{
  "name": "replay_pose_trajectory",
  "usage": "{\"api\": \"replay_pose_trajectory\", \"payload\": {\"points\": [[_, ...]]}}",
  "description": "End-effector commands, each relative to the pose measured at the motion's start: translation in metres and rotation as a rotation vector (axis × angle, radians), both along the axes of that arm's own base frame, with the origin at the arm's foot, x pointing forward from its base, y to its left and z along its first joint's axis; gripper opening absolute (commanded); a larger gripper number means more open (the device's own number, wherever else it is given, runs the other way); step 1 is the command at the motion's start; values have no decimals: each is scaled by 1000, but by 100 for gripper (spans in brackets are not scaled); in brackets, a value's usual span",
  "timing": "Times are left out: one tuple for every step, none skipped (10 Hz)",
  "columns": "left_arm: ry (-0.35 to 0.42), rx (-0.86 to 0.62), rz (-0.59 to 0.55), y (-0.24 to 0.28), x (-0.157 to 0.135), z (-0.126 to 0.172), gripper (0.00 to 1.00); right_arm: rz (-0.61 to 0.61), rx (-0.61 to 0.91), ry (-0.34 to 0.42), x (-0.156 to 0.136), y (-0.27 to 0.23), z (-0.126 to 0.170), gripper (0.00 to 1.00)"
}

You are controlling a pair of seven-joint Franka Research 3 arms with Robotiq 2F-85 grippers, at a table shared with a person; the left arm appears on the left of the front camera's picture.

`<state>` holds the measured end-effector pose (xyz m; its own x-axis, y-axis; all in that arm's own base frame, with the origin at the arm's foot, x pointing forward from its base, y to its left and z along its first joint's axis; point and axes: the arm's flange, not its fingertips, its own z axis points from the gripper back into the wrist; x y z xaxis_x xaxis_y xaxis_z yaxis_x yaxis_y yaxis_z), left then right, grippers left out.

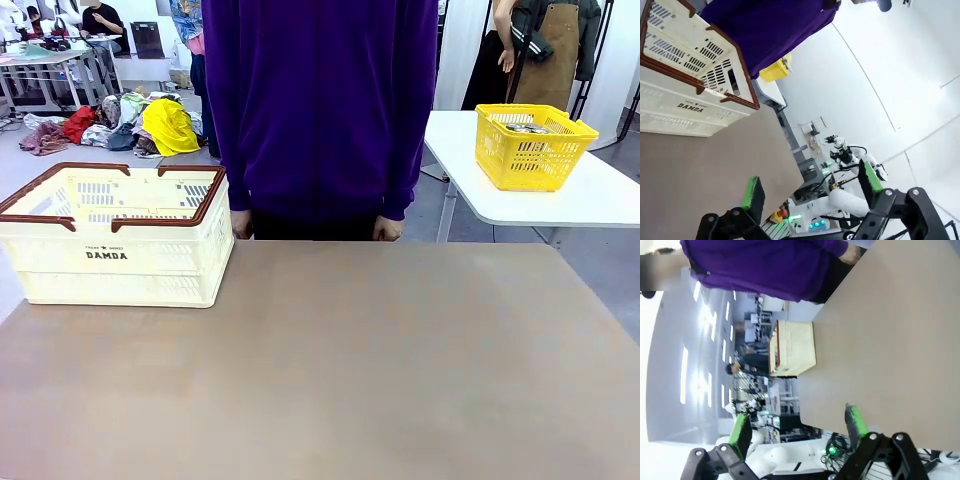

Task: Place the drinks into the Shopping basket.
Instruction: Pick up one drink and place it into the Shopping basket.

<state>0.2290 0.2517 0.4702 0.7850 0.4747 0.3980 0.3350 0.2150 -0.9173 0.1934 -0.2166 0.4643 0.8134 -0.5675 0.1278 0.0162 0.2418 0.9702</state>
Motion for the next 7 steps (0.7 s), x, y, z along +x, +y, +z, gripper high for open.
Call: {"api": "replay_pose_trajectory", "payload": {"points": [[-23,1,-25,10,10,3,100,-19,80,-26,-1,-12,-13,100],[-18,9,-23,9,12,3,100,-26,93,-20,-1,-15,-19,100],[-6,6,-21,10,14,3,100,-28,91,-14,1,-15,-20,100],[3,12,-6,11,15,3,100,-30,72,-8,2,-15,-20,100],[15,124,40,6,16,3,100,-23,-14,-13,2,-12,-19,100],[22,6,-19,9,17,-2,100,-37,90,26,-3,-14,-26,100],[22,6,-19,9,17,-2,100,-37,90,26,-3,-14,-26,100]]}}
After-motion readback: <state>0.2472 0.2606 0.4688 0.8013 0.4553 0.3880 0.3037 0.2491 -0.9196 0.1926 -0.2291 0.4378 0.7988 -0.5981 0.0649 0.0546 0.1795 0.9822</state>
